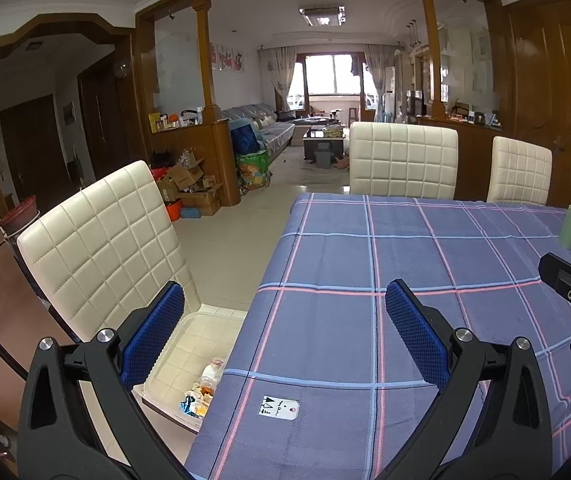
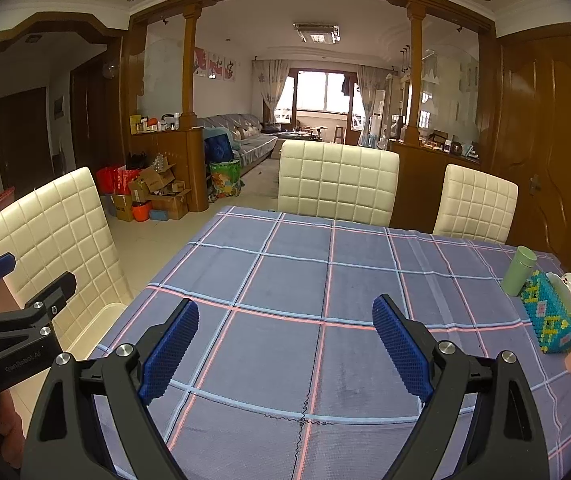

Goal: Collect trash

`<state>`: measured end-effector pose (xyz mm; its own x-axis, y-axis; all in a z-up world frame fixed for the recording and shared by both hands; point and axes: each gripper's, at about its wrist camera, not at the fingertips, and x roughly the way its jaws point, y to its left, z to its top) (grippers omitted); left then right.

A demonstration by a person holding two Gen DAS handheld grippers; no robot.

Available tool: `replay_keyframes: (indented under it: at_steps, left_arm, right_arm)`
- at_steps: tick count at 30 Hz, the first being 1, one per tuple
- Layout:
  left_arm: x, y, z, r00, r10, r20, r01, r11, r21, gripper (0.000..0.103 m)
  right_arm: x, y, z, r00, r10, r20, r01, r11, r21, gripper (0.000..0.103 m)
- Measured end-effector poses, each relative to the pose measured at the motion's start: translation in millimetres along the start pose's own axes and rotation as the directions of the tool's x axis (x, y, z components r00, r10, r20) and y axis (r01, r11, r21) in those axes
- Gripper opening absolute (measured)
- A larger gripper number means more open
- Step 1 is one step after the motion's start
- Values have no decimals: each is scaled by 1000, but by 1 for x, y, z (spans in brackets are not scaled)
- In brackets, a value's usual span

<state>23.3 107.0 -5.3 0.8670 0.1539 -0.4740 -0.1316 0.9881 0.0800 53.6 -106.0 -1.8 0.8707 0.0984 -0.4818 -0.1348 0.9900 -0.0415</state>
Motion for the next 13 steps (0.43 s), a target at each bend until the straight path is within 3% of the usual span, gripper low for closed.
replay_keyframes:
  at_steps: [13]
  left_arm:
    - [1,2,0,1000,10,-8,-10,1000,-10,99]
  right_arm:
    - [0,0,-1,1000,2,-2,-2,1000,-3,86]
